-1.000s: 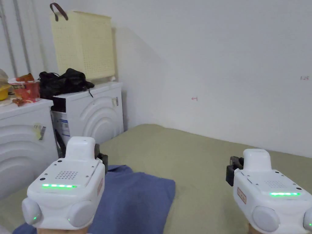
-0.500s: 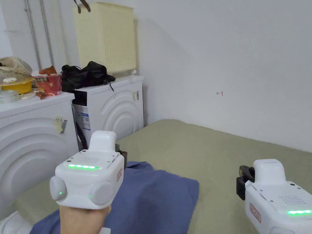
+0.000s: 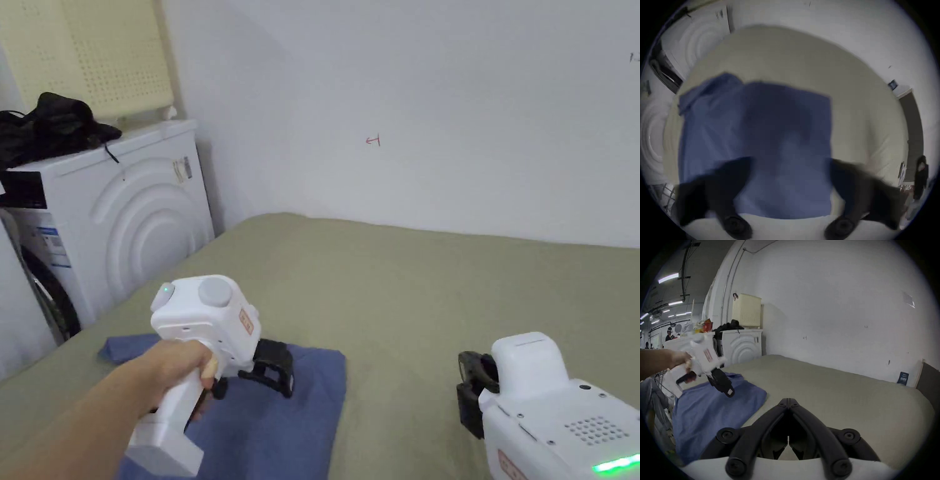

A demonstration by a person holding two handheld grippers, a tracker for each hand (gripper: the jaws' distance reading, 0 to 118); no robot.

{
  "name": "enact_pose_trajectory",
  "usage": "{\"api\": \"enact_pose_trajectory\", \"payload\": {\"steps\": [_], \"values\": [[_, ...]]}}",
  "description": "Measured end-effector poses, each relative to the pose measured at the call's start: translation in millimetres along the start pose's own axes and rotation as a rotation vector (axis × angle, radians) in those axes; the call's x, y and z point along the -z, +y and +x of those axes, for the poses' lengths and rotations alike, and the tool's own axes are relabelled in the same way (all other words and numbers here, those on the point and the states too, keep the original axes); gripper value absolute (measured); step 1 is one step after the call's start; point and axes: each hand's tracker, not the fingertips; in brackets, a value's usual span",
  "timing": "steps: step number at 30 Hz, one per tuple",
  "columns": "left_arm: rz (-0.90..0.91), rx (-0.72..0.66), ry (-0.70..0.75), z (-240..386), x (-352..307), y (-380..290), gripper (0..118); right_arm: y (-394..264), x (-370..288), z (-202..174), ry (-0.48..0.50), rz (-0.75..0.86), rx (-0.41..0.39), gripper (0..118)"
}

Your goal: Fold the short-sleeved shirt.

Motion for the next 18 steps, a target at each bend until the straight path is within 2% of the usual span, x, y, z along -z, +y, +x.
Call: {"api": "enact_pose_trajectory", "payload": {"steps": [2,3,6,8,9,10,11,12,15,18], "values": [[-0.017,-0.004,-0.037,-4,20,0,115,-9,3,5,0.010,-0.012,-0.009,0],[-0.051,-0.051,-0.055,-5,31,-2,114,-11,4,7,0.013,-0.025,-0.007,0],[-0.087,-0.093,-0.045,-6,52,-8,111,-16,5,11,0.019,-0.030,0.008,0],[-0.036,-0.084,0.028,-2,49,-9,101,-19,3,11,0.007,-0.027,-0.004,0],[0.007,-0.062,0.098,0,42,-7,78,-20,1,12,0.004,-0.026,-0.007,0],[0.033,-0.053,0.121,-1,36,-6,48,-21,-1,13,0.005,-0.027,-0.010,0],[0.062,-0.061,0.087,-5,29,-6,10,-22,-2,13,0.006,-0.030,-0.007,0],[0.089,-0.094,0.077,-11,19,-6,2,-22,-3,14,0.008,-0.032,0.000,0],[0.135,-0.152,0.029,-17,1,-7,2,-23,-8,18,0.005,-0.041,0.017,0],[0.223,-0.106,0.041,-5,-39,-9,2,-25,-21,32,-0.004,-0.052,0.018,0]]}}
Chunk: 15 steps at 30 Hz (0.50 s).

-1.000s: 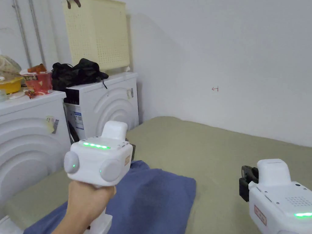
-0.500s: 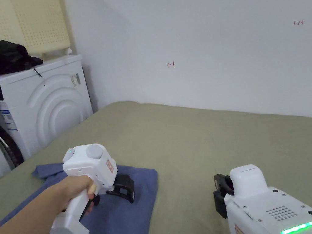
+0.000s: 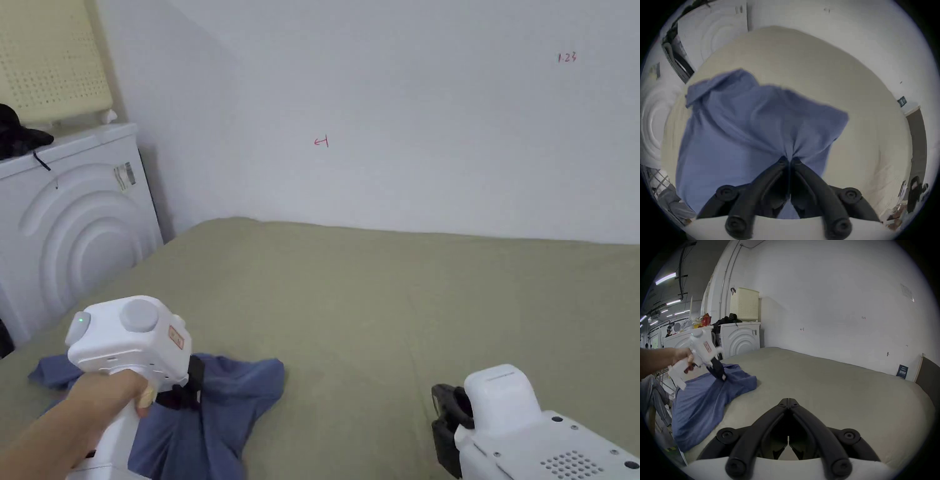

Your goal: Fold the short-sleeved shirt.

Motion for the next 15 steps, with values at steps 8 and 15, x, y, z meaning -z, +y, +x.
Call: {"api": "enact_pose_trajectory", "payload": {"steps": [8,15], "values": [[0.131,0.222,-0.164,121,-118,1,2,4,-81,91,-0.202,-0.007,0.005,0],[0.192,0.443,-0.392,279,-187,-17,2,1,-173,180,-0.419,-0.019,0.044,0]]}}
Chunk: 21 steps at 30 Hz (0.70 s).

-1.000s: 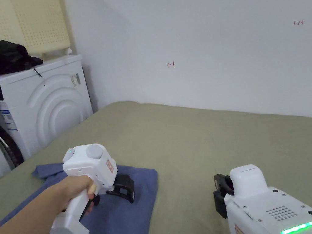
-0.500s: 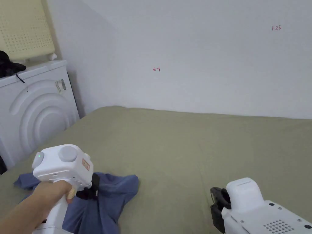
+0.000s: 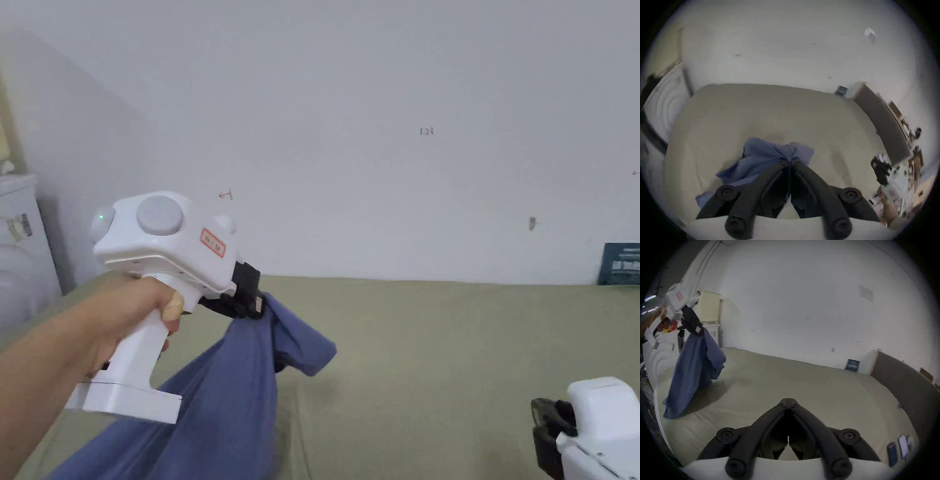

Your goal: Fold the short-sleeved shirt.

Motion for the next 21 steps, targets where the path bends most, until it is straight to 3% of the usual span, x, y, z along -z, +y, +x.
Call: {"api": "enact_pose_trajectory", "payload": {"steps": [4,8,10,15,19,20,21], "values": [[-0.038,0.181,-0.135,104,32,8,2,0,-25,63,-0.126,-0.001,0.042,0],[-0.092,0.220,-0.336,189,89,-9,2,-7,-41,109,-0.240,-0.009,0.038,0],[-0.141,0.249,-0.394,224,123,-23,2,-14,-50,127,-0.277,-0.018,0.074,0],[-0.282,0.232,-0.502,284,192,-75,2,-32,-62,158,-0.347,-0.045,0.103,0],[-0.381,0.274,-0.498,303,236,-127,3,-45,-64,169,-0.372,-0.075,0.131,0],[-0.400,0.276,-0.495,301,246,-135,11,-47,-64,169,-0.372,-0.078,0.133,0],[-0.436,0.253,-0.499,298,255,-144,43,-49,-64,167,-0.371,-0.080,0.135,0]]}}
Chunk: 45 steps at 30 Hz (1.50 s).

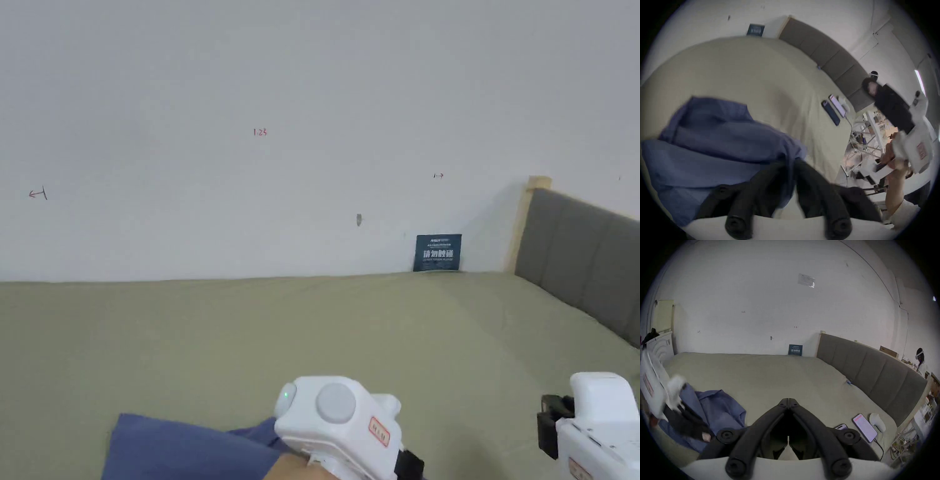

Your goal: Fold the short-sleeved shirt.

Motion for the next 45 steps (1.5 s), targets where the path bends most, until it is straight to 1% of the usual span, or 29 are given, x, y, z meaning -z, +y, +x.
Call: {"api": "enact_pose_trajectory", "payload": {"steps": [1,2,3,4,5,7,9,10,12,13,14,15,16,17,20,21,24,28,30,32,33,34,35,36,37,38,39,41,45], "values": [[-0.011,-0.045,0.010,-9,5,-6,74,-1,0,-2,0.005,-0.006,0.004,0],[-0.021,-0.077,0.021,-17,6,-11,85,-2,1,-4,0.010,-0.011,0.005,0],[-0.015,-0.082,0.024,-24,10,-14,83,-2,1,-7,0.020,-0.012,0.006,0],[0.014,-0.093,0.036,-36,-15,-20,83,-3,2,-10,0.031,-0.012,0.008,0],[0.086,-0.109,0.072,-38,-40,-19,83,-2,2,-13,0.043,-0.009,0.002,0],[0.221,-0.116,0.082,-52,-90,-29,82,1,4,-21,0.058,-0.003,-0.011,0],[0.369,-0.140,0.146,-62,-145,-47,81,7,5,-29,0.078,-0.002,-0.009,0],[0.438,-0.163,0.193,-70,-171,-60,78,9,5,-33,0.091,0.002,-0.007,0],[0.566,-0.230,0.335,-84,-216,-94,73,14,7,-41,0.104,0.007,-0.007,0],[0.636,-0.266,0.406,-90,-233,-111,63,16,8,-45,0.121,0.011,-0.005,0],[0.675,-0.285,0.465,-95,-247,-125,40,17,9,-48,0.131,0.012,-0.002,0],[0.707,-0.306,0.545,-101,-261,-142,2,18,10,-51,0.139,0.013,0.002,0],[0.730,-0.333,0.613,-103,-270,-159,0,18,9,-54,0.147,0.008,0.003,0],[0.733,-0.352,0.625,-110,-274,-169,0,17,9,-57,0.150,0.007,0.000,0],[0.715,-0.421,0.558,-129,-287,-202,0,12,10,-62,0.161,0.005,-0.009,0],[0.731,-0.421,0.565,-135,-287,-205,0,11,11,-63,0.167,0.002,-0.012,0],[0.704,-0.438,0.586,-147,-284,-207,0,10,12,-65,0.174,-0.007,-0.019,0],[0.648,-0.428,0.566,-170,-272,-181,0,11,15,-68,0.185,-0.006,-0.028,0],[0.600,-0.425,0.559,-193,-264,-151,0,13,18,-70,0.188,0.001,-0.039,0],[0.506,-0.441,0.521,-221,-252,-120,0,14,21,-73,0.197,0.006,-0.055,0],[0.520,-0.448,0.552,-235,-247,-104,0,14,23,-75,0.199,0.009,-0.061,0],[0.481,-0.436,0.579,-251,-243,-87,2,14,26,-76,0.204,0.006,-0.068,0],[0.456,-0.434,0.587,-267,-238,-72,9,13,28,-78,0.207,0.001,-0.073,0],[0.471,-0.463,0.607,-282,-232,-58,32,12,30,-80,0.207,-0.003,-0.074,0],[0.463,-0.483,0.596,-284,-221,-52,60,10,31,-81,0.212,-0.003,-0.078,0],[0.436,-0.519,0.562,-298,-213,-44,86,7,32,-82,0.219,-0.001,-0.091,0],[0.395,-0.540,0.542,-308,-205,-36,96,5,33,-83,0.221,-0.001,-0.100,0],[0.283,-0.573,0.512,-323,-183,-27,95,-1,36,-84,0.230,-0.016,-0.134,0],[0.207,-0.520,0.521,-330,-153,-21,95,-8,39,-80,0.235,-0.035,-0.130,0]]}}
